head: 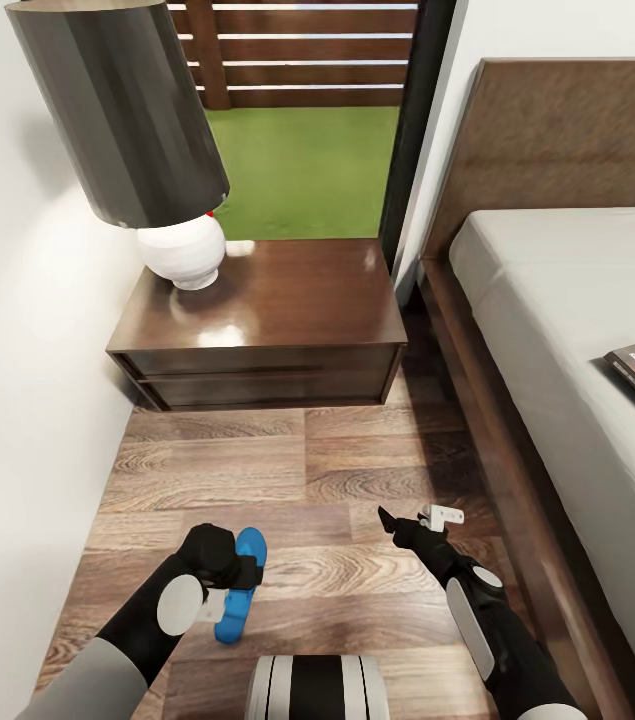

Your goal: In the bedroom, move the book from the bed onto either nightstand, and place the two sandals side by side next to the bed.

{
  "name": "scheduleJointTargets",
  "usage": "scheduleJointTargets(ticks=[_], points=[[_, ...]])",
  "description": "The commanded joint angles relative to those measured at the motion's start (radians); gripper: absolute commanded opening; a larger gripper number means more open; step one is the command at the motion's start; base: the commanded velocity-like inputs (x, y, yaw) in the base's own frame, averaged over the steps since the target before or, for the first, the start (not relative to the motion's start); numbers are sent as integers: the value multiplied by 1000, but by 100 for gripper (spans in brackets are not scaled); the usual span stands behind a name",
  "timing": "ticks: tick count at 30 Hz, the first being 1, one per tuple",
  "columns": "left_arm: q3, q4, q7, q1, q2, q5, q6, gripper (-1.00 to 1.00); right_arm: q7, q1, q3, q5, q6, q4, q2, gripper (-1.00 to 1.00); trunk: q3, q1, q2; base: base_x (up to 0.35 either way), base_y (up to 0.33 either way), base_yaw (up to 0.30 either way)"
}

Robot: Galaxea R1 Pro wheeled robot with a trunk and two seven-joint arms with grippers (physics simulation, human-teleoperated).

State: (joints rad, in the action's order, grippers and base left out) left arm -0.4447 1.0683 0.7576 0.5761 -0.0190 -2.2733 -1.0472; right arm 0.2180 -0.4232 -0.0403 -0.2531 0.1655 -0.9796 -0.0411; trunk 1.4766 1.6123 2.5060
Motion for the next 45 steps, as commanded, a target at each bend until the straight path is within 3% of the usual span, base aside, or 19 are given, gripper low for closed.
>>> scheduleJointTargets(ticks=[1, 11, 15, 20, 29, 37, 45], points=[[-3, 1, 8, 1, -1, 6, 0, 100, 6, 0, -4, -9, 8, -1, -1, 100, 1, 0, 0, 0, 0, 0], [-3, 2, 7, 1, -2, 6, 0, 100, 6, 0, -5, -9, 8, -2, 1, 100, 1, 0, 0, 0, 0, 0], [-3, 3, 6, 1, -3, 6, 0, 100, 6, 0, -6, -9, 8, -2, 1, 100, 16, 2, 1, 0, 0, 0], [-6, 4, 5, 1, -1, 6, 0, 100, 6, 0, -7, -8, 8, -2, 4, 100, 16, 2, 1, 0, 0, 0], [-37, 4, 5, 1, -2, 6, 0, 100, 6, 0, -7, -8, 8, -2, 4, 100, 16, 2, 1, 0, 0, 0], [-40, 4, 4, 1, -3, 7, 0, 100, 6, 0, -7, -9, 8, -2, 4, 100, 47, 5, 3, 0, 0, 0], [-40, 4, 4, 1, -3, 7, 0, 100, 6, 0, -7, -9, 9, -2, 4, 100, 47, 5, 3, 0, 0, 0]])
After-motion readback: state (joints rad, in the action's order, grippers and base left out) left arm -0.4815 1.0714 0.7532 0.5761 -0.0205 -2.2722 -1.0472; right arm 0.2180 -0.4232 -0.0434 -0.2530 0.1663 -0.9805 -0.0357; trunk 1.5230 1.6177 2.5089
